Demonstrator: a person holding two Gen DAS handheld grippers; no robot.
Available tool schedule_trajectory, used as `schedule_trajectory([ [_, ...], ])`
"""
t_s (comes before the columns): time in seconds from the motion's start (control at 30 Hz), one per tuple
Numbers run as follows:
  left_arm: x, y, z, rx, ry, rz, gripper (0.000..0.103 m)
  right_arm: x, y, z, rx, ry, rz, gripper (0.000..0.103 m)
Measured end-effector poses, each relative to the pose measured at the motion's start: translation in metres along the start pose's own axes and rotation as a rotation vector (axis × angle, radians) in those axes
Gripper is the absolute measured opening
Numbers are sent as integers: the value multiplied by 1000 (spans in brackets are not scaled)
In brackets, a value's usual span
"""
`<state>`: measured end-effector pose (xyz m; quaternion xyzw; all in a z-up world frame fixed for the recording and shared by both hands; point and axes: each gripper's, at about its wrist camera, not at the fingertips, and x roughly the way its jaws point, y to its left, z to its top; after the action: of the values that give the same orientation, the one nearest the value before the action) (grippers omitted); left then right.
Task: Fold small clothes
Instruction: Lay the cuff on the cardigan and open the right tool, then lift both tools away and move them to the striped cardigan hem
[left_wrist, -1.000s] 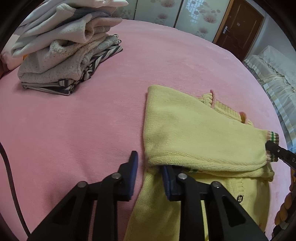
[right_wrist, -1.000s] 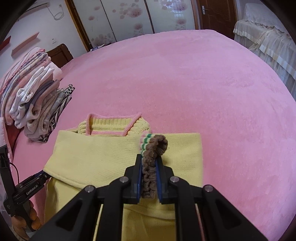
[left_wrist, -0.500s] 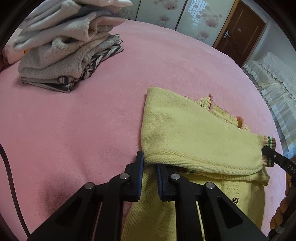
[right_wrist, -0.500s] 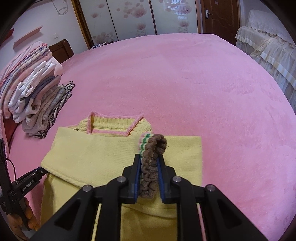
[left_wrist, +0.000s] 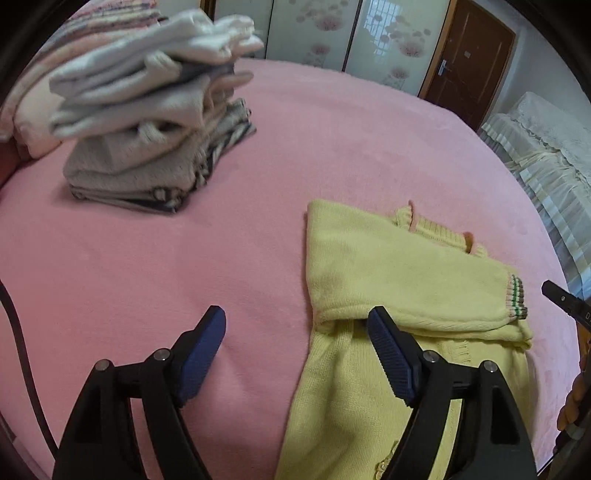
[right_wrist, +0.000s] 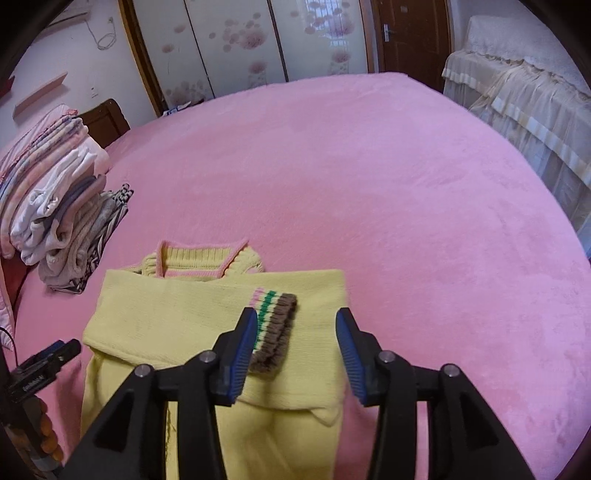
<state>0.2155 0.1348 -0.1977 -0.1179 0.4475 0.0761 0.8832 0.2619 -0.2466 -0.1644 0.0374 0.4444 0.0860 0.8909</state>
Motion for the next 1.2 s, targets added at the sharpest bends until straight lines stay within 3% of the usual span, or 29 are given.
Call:
schedule_trajectory([
  [0.13,-13,-6,14,29,-74,-16,77,-6,13,-4,-54,-8,23,44],
  [0.23,-5,-22,29,53,-89,-51,66,3,40,-4,-111,-3,43,40],
  [0.43,37,-56,37,103,-48,-86,58,38,86,-2,-177,30,90,36],
  [0.53,64,-60,32,113,16,-44,52,59,94,-4,-197,68,74,31],
  [0.6,78,-56,31,104,59,-21,52,67,88,-6,-192,80,37,29],
  [0.77,89,-46,28,97,82,-45,53,73,38,-8,-86,106,2,0],
  [0.87,93,-43,28,103,87,-47,53,66,13,-10,-25,102,8,0],
  [1.0,94,-45,32,112,98,-42,61,53,-3,-14,5,85,-87,4],
  [1.07,87,-50,31,112,97,-42,69,48,-12,-18,43,100,-52,4],
  [1.2,65,-54,36,116,50,-32,75,32,-16,-17,66,90,-41,4],
])
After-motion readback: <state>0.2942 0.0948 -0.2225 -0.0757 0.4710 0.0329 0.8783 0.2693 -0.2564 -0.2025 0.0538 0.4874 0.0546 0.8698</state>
